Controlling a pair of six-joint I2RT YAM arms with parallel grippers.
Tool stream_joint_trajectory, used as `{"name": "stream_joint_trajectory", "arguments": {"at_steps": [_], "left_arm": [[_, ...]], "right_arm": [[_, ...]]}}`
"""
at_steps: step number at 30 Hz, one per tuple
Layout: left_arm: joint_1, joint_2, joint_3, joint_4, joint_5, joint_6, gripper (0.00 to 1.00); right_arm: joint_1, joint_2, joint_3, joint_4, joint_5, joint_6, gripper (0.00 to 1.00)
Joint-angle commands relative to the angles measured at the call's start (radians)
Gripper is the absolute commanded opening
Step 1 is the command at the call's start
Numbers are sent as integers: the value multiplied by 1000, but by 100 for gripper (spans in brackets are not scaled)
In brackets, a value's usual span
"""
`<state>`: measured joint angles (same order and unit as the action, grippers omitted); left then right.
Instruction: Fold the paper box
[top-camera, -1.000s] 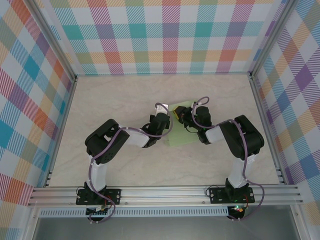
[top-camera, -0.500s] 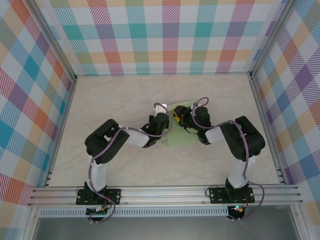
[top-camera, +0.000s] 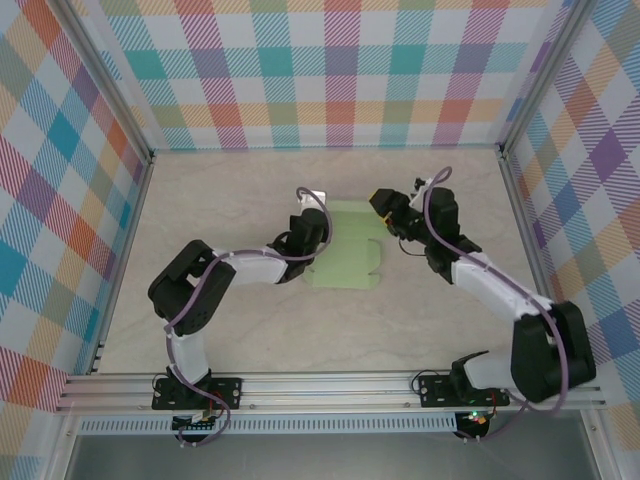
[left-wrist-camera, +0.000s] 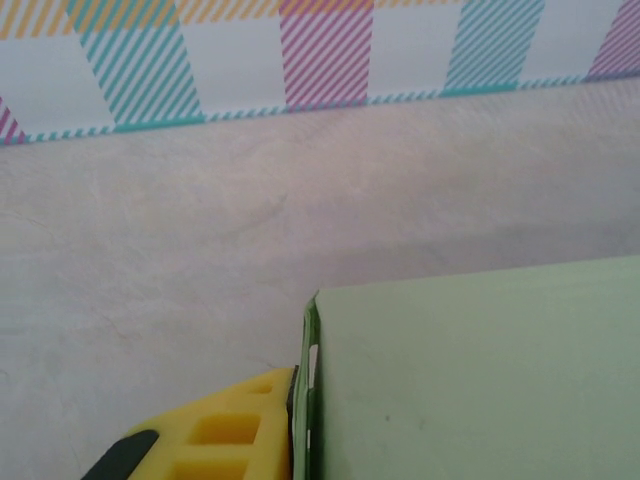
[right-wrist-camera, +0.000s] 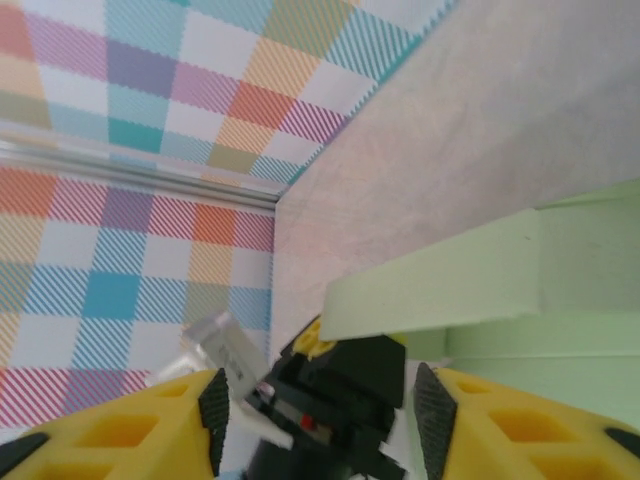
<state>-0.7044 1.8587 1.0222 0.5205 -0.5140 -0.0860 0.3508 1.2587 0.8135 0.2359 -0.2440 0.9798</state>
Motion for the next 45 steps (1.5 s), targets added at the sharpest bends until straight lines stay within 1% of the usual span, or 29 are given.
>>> {"name": "stream_joint_trajectory", "arguments": {"at_steps": [1, 3, 6, 7, 9, 10, 11, 12, 14, 16, 17, 19, 21, 24, 25, 26, 27, 31, 37, 40, 43, 45], "left_arm": [[36, -26, 11, -38, 90, 21, 17], [52, -22, -5, -17, 134, 47, 17], [59, 2, -31, 48, 193, 122, 17], [61, 11, -37, 65, 217, 142, 17], [65, 34, -62, 128, 294, 178, 18], [66, 42, -74, 155, 324, 185, 19], [68, 47, -87, 183, 355, 193, 19], [68, 52, -91, 198, 376, 203, 19], [70, 66, -93, 211, 417, 233, 20], [71, 81, -76, 197, 428, 255, 21], [71, 90, -65, 186, 432, 265, 21], [71, 105, -54, 181, 431, 274, 21], [72, 106, -52, 184, 435, 275, 22], [73, 106, -55, 189, 418, 269, 24], [72, 105, -56, 189, 416, 269, 27], [72, 101, -59, 187, 414, 267, 32], [73, 98, -62, 188, 414, 264, 34], [74, 78, -92, 200, 406, 255, 35], [81, 49, -130, 206, 393, 255, 36], [96, 25, -166, 221, 398, 241, 37], [122, 0, -220, 276, 436, 213, 53], [146, -10, -244, 306, 484, 193, 59]], "right_arm": [[-32, -99, 55, -258, 80, -382, 61], [-73, -108, 78, -308, 84, -516, 65], [-117, -49, 159, -403, -21, -805, 65], [-119, -13, 206, -469, -47, -875, 66], [-119, 105, 380, -686, -67, -986, 68], [-119, 159, 452, -777, -83, -1032, 68], [-121, 247, 559, -916, -85, -1068, 69], [-121, 308, 640, -1000, -88, -1113, 69], [-120, 434, 778, -1135, -149, -1152, 69], [-117, 544, 891, -1228, -236, -1168, 70], [-108, 606, 943, -1269, -239, -1171, 70], [-75, 699, 1025, -1329, -205, -1217, 69], [-54, 769, 1066, -1333, -181, -1245, 69], [-52, 832, 1091, -1315, -263, -1265, 67], [-51, 845, 1099, -1317, -288, -1270, 67], [-46, 858, 1106, -1324, -314, -1279, 66], [-37, 865, 1106, -1327, -325, -1291, 66], [-5, 874, 1080, -1322, -307, -1323, 64], [6, 882, 1071, -1292, -296, -1310, 62], [11, 890, 1077, -1289, -260, -1304, 61], [11, 897, 1075, -1285, -236, -1300, 58], [12, 900, 1070, -1276, -236, -1296, 57]]}}
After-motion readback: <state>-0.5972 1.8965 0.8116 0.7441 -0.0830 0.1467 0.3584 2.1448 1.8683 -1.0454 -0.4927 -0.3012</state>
